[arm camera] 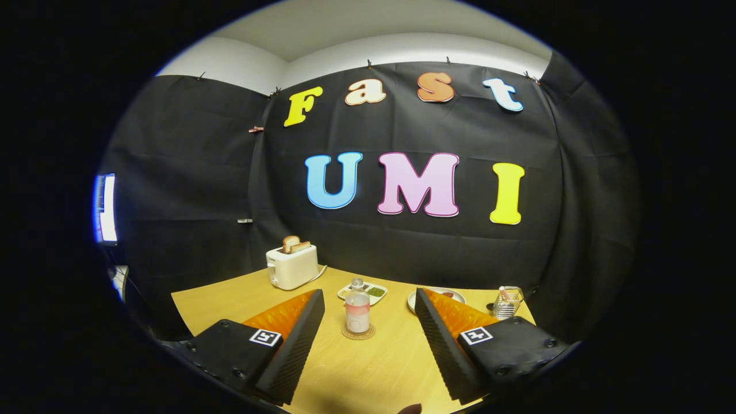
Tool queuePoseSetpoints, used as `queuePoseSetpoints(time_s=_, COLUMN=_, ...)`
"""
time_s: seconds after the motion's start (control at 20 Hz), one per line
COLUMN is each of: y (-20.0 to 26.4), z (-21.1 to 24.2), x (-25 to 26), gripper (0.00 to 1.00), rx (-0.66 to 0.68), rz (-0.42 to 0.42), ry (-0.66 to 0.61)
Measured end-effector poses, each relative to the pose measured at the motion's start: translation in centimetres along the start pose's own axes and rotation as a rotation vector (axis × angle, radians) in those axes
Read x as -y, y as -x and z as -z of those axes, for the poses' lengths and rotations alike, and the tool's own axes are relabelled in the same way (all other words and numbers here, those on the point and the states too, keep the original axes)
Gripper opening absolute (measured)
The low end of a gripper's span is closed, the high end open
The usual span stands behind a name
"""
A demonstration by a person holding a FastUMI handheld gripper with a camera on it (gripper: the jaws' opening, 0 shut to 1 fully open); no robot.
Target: Take the bottle from table, then pour the juice into the cup, finally place the bottle on the coaster
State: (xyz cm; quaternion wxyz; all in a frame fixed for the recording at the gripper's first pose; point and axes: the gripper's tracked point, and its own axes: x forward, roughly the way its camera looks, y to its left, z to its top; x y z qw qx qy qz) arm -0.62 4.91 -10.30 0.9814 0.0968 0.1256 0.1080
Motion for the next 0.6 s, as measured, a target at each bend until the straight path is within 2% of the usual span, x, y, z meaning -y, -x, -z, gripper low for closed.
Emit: queuePoseSetpoints(time_s=0.6, y=3.0, z=-0.9, x=3.6, gripper=0.97, rx=0.029, rz=0.019, ry=0.011)
